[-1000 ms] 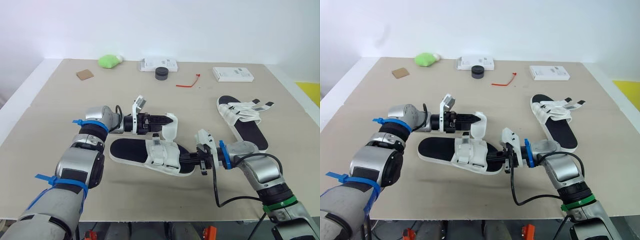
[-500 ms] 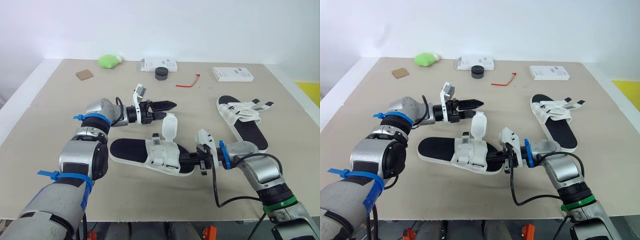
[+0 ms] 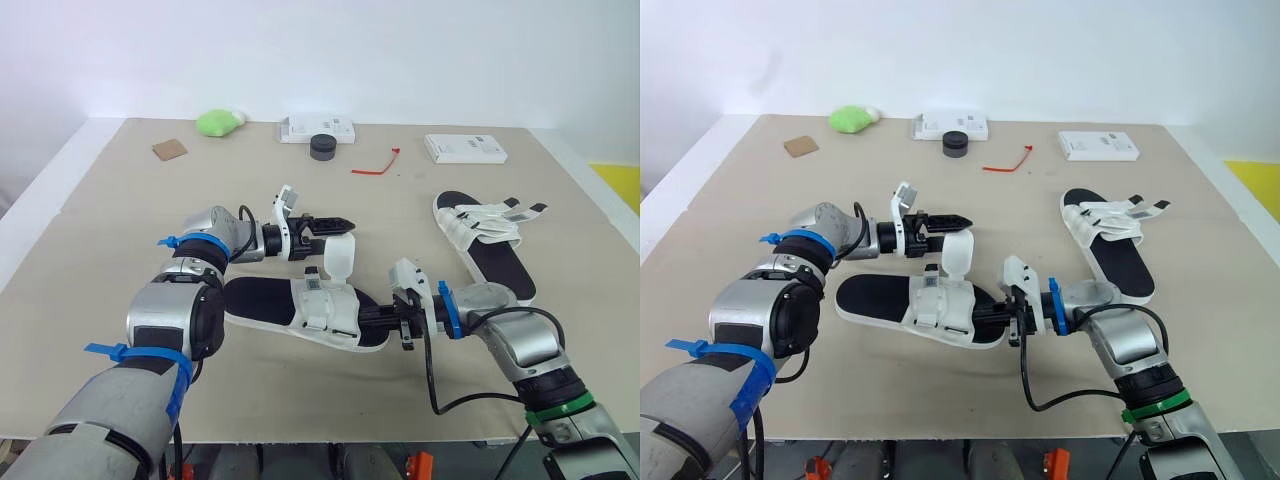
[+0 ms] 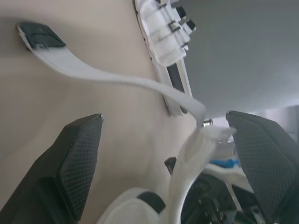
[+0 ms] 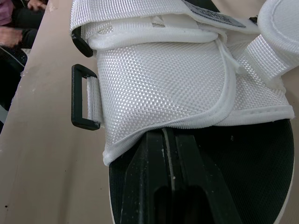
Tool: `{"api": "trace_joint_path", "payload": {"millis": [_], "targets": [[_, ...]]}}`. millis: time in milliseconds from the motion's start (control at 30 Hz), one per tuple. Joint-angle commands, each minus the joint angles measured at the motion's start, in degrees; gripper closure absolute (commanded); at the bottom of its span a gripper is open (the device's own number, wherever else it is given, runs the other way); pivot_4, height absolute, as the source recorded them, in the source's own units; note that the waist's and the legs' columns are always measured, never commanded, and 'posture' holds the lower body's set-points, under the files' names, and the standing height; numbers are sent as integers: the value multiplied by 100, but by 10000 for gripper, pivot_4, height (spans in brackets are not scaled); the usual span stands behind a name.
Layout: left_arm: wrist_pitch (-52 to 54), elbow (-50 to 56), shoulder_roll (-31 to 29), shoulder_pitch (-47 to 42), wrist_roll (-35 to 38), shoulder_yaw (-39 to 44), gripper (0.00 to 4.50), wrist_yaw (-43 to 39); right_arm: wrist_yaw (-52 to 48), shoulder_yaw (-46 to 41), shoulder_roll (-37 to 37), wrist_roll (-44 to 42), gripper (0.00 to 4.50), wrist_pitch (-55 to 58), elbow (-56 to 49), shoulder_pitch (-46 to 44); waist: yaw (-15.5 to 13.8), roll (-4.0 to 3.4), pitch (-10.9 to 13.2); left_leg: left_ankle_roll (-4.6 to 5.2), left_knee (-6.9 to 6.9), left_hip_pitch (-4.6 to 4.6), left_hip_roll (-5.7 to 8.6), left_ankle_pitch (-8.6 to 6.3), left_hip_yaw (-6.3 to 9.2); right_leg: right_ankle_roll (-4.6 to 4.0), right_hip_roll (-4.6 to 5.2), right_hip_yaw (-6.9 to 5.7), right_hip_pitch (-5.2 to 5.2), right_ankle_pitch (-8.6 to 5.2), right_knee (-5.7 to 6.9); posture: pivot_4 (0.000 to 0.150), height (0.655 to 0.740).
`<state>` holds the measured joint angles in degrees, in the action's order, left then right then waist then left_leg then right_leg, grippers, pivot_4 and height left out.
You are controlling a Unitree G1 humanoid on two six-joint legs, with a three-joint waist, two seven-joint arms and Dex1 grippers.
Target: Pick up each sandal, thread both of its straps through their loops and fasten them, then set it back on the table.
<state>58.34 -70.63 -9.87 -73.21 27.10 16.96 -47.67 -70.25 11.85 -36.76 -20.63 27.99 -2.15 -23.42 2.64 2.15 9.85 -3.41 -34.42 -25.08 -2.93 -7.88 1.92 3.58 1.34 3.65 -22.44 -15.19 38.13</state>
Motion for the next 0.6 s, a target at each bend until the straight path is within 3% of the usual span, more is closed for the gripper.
{"api": "trace_joint_path", "payload": {"millis": [33, 167, 267, 300, 500, 533, 600], "targets": [[-155, -42, 89, -302, 166, 340, 1223, 224, 147, 29, -37, 127, 45000, 72, 101, 107, 0, 0, 0, 0, 0, 0, 1, 0, 0, 0, 0, 0, 1, 0, 0, 1500, 7400], [-272, -82, 176, -363, 142, 498, 1223, 385, 159, 23, -29, 122, 45000, 77, 115, 85, 0, 0, 0, -3, 0, 0, 1, 2, 0, 2, 0, 0, 1, 1, 0, 1500, 7400], [-320, -96, 212, -371, 131, 573, 8170, 460, 164, 20, -25, 121, 45000, 75, 122, 81, 2, 0, 0, -4, 0, 1, 1, 2, 0, 2, 0, 0, 1, 2, 0, 1500, 7400], [-323, -99, 219, -374, 135, 593, 14255, 479, 165, 17, -22, 117, 45000, 77, 124, 78, 3, 0, 0, -4, 0, 1, 1, 2, 0, 2, 0, 0, 1, 2, 0, 1500, 7400], [-373, -113, 251, -377, 98, 660, 41075, 596, 177, 4, -11, 110, 45000, 76, 134, 73, 2, 0, 0, -5, 0, 1, 1, 3, 0, 3, 0, 0, 1, 2, 0, 1500, 7400], [-384, -113, 250, -378, 98, 664, 44474, 605, 179, -2, -7, 104, 45000, 77, 132, 75, 3, 0, 0, -5, 0, 1, 1, 3, 0, 3, 0, 1, 1, 2, 0, 1500, 7400], [-421, -110, 245, -382, 95, 663, 44474, 616, 180, -3, -9, 105, 45000, 75, 137, 76, 3, 0, 0, -6, 0, 1, 1, 3, 0, 4, 0, 1, 2, 3, 0, 1500, 7400]]}}
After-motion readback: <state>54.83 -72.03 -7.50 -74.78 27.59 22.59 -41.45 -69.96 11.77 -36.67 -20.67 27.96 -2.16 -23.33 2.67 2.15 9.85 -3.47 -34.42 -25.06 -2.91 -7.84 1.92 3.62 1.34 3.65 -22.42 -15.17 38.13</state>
